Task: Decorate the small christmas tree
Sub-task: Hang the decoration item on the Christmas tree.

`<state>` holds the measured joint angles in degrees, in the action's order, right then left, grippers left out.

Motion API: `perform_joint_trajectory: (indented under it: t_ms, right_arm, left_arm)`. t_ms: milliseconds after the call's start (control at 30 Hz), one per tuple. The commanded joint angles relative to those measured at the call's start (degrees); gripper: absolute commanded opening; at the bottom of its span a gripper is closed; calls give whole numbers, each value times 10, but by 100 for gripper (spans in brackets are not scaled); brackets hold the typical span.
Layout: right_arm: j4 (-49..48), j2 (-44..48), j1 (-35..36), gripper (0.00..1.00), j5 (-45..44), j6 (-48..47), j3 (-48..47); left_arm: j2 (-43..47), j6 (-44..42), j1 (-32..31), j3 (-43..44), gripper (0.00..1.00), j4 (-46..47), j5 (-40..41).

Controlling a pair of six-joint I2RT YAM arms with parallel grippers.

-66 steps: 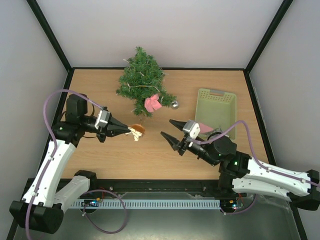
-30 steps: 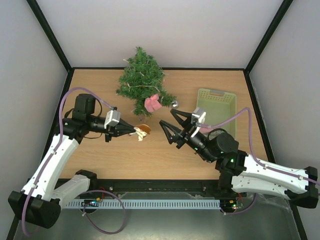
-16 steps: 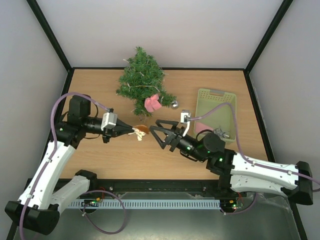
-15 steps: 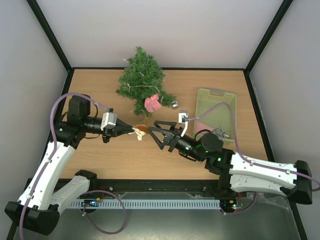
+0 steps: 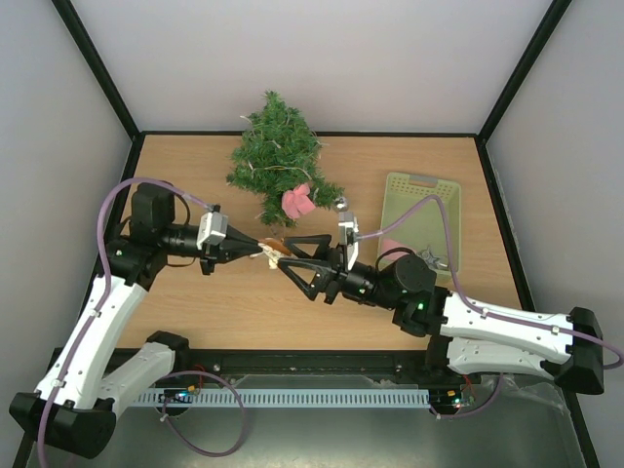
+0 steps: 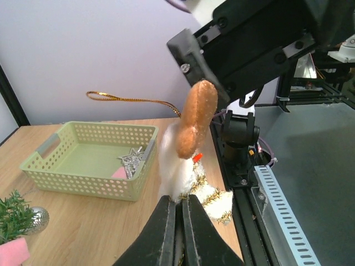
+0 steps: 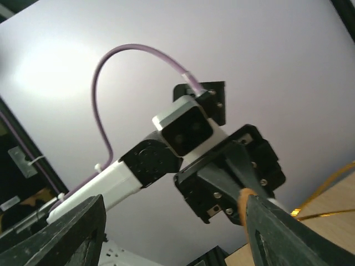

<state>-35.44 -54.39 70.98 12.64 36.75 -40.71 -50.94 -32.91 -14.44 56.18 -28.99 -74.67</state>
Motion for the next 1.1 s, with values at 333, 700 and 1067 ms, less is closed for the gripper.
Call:
perform_joint_trajectory:
  t_ms: [333,700,1067]
  right_arm:
    - [27,1,4,37,34,-241,-9]
    - [105,59,3,55,-46,-233,-9]
    - [235,198,3,98,-156,-217,16]
  left_arm:
    - [-15,41,2,5,2,6,8]
    - [-48,-38,52,46,2,-101,72]
    - [-200,-343,222,204,2,-379,-32]
